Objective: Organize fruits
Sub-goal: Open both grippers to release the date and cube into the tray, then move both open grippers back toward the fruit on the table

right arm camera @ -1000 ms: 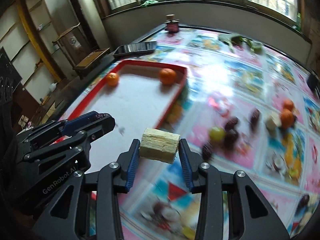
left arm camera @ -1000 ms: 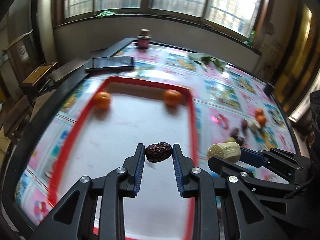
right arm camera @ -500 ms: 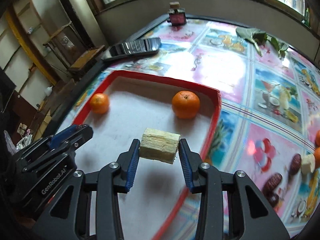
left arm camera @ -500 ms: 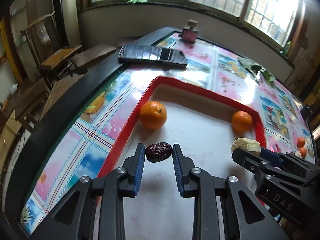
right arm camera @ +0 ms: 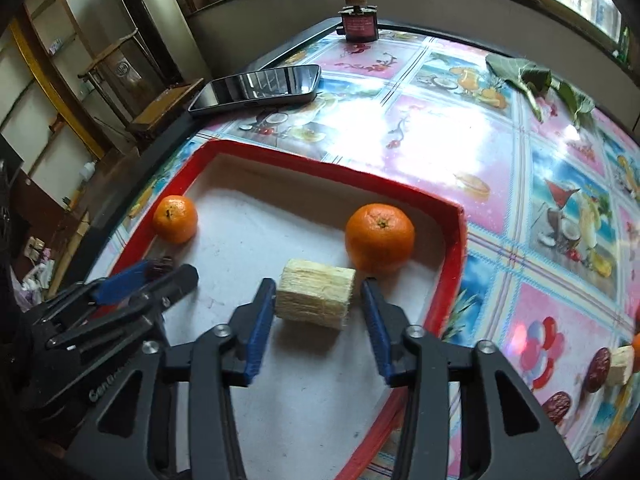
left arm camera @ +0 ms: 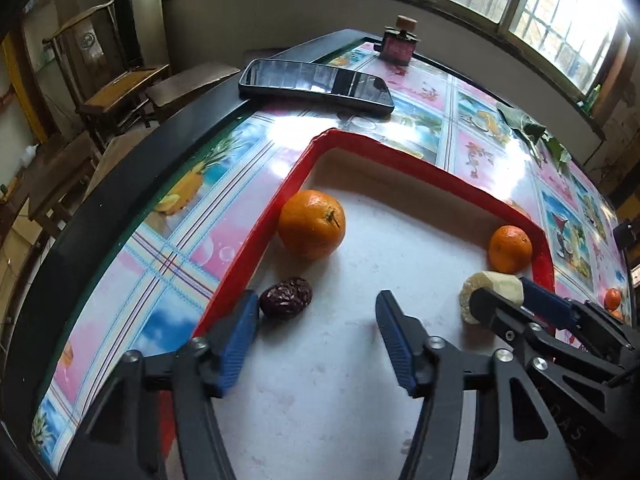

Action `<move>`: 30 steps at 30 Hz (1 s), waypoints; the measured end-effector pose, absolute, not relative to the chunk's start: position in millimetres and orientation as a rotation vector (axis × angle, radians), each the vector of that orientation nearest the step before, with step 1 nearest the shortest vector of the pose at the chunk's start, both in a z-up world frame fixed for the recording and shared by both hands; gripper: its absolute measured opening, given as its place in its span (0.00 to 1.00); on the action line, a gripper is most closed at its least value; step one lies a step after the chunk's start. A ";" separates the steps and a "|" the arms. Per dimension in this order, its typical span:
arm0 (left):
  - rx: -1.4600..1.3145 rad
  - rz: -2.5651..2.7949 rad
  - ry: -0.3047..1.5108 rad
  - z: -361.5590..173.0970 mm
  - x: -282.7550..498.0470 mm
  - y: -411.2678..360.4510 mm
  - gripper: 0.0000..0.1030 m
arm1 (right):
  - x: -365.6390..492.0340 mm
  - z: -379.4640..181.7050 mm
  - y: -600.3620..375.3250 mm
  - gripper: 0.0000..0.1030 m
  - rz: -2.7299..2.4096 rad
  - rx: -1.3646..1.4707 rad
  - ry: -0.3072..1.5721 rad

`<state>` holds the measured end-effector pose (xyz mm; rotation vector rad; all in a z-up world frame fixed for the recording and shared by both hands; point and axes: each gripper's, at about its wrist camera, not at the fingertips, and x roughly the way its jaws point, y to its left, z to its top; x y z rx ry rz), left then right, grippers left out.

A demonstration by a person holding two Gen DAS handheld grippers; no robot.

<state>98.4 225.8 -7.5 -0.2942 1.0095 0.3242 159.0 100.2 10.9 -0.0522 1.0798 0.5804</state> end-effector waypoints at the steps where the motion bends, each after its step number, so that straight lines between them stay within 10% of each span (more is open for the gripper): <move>1: -0.291 0.327 1.012 -6.6 98.2 224.9 0.63 | 157.2 13.0 100.0 0.49 0.577 -0.064 1.069; 30: -0.129 0.229 0.970 29.8 56.9 127.0 0.76 | 86.3 52.6 -15.4 0.57 0.510 0.013 0.976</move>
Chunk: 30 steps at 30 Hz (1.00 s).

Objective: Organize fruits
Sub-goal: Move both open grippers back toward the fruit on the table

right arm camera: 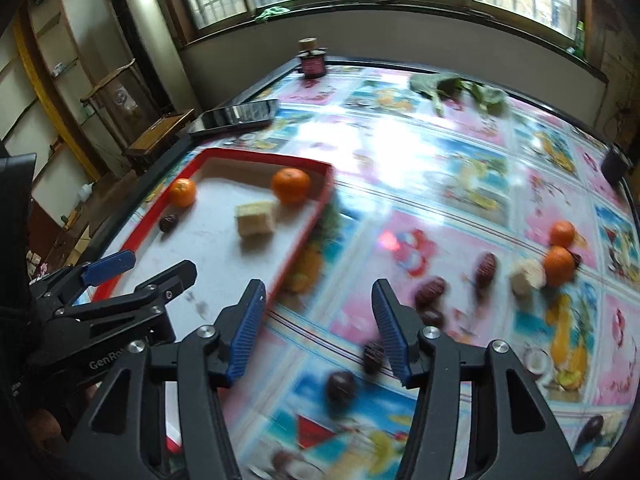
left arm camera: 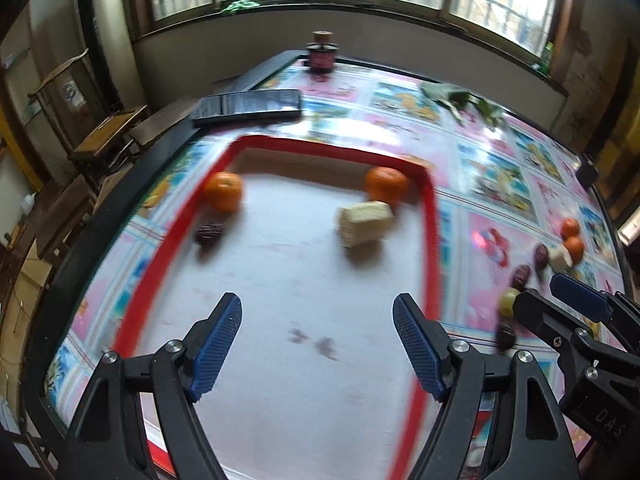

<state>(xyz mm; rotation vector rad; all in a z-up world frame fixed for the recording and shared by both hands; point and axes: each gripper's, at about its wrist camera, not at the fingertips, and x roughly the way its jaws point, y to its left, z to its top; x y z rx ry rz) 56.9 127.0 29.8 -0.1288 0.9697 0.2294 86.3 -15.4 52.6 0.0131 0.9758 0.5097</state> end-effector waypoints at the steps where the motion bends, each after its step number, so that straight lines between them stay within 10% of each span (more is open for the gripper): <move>1: -0.124 0.217 0.971 29.7 57.1 119.6 0.76 | 84.9 50.9 -26.8 0.57 0.498 0.021 0.976; 22: -0.037 0.068 1.035 -4.0 44.2 18.0 0.75 | 37.8 14.9 -198.9 0.58 0.390 0.174 1.013; 30: -0.026 0.068 1.032 -16.6 42.5 2.7 0.54 | 13.1 21.5 -277.4 0.65 0.241 0.152 0.950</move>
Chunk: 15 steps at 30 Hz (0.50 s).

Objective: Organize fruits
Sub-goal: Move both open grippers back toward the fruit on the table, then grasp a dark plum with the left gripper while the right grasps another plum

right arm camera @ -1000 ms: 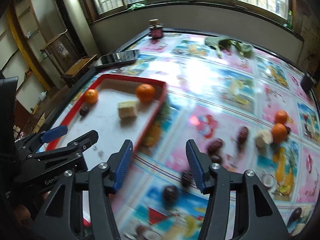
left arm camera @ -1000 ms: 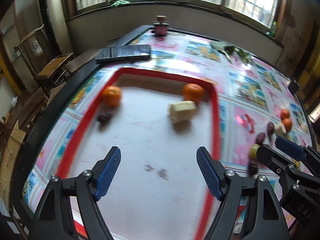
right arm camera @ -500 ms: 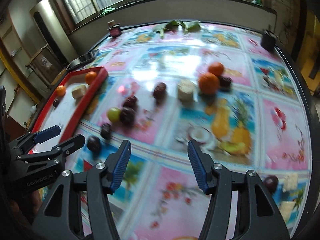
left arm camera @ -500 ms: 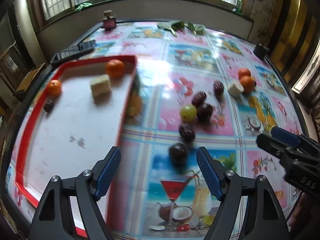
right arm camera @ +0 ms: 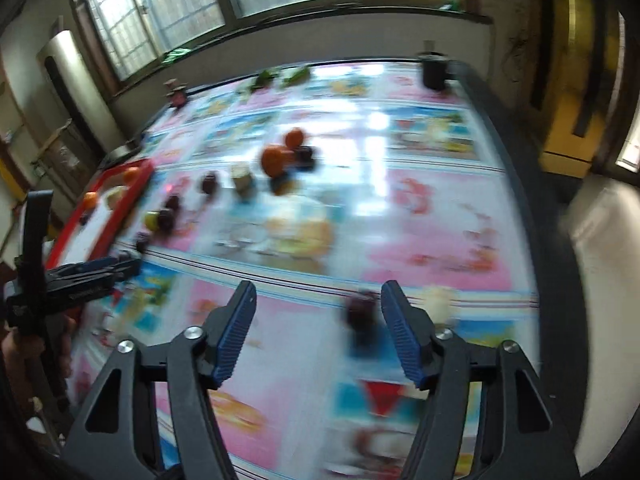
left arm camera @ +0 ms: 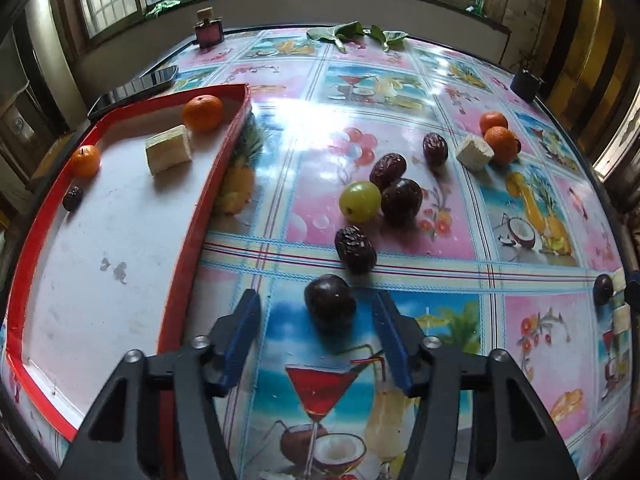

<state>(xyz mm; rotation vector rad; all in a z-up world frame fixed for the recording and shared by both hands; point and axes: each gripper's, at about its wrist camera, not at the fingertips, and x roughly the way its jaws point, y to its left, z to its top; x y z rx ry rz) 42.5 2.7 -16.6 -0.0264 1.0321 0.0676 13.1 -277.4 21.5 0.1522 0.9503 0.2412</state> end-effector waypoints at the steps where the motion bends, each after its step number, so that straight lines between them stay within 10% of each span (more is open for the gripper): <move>1: -0.031 0.066 1.025 -16.4 42.4 1.5 0.51 | 12.2 17.6 -285.7 0.65 0.226 0.147 0.961; 15: -0.045 0.049 1.021 -13.7 44.1 3.7 0.41 | 17.0 15.3 -273.8 0.66 0.304 0.079 0.936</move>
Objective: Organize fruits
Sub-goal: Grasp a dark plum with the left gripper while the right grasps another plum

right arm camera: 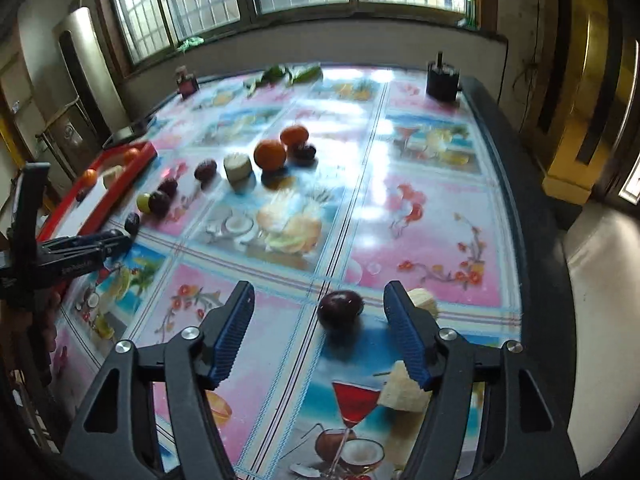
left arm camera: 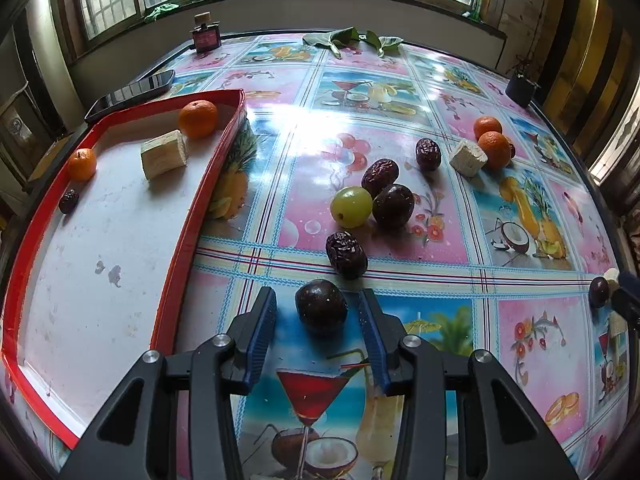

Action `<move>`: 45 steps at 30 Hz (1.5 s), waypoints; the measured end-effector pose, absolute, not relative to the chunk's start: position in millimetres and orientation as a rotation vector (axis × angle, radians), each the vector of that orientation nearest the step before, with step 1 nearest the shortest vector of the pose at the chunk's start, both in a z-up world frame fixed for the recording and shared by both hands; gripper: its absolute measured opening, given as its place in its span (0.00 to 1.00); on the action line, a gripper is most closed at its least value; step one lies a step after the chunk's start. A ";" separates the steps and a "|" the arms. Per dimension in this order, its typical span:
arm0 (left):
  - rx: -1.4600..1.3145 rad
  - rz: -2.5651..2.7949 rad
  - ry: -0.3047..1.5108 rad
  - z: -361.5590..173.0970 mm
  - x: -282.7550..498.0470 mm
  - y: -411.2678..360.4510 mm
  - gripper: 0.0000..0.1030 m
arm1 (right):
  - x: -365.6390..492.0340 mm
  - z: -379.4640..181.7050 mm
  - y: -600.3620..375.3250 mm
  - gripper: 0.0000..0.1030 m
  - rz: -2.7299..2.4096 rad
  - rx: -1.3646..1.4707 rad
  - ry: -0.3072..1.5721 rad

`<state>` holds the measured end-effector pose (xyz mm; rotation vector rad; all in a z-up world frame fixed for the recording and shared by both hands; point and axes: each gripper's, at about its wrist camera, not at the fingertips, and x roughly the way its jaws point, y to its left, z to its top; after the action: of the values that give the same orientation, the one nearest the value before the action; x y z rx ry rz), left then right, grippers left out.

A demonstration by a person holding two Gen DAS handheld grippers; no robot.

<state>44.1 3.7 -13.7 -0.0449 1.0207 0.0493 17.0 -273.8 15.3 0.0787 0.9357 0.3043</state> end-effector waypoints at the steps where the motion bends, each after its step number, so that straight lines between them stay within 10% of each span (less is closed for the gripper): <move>1: -0.047 0.046 1.019 -13.8 43.7 3.8 0.41 | 19.1 10.7 -276.5 0.66 0.316 0.111 0.950; 7: -0.050 0.034 1.012 -13.8 41.9 5.7 0.41 | 30.0 -13.0 -282.7 0.63 0.319 0.170 1.003; 14: -0.074 0.022 0.991 -13.5 38.9 11.1 0.26 | 26.9 -13.7 -278.9 0.29 0.289 0.110 0.992; 45: -0.080 -0.129 1.001 -2.6 2.4 -15.0 0.21 | -3.5 -0.7 -216.4 0.29 0.393 0.073 0.991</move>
<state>2.4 -15.0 -2.6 -0.0804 1.0005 -0.1289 -3.5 -216.4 -0.7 0.0730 0.9910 0.3925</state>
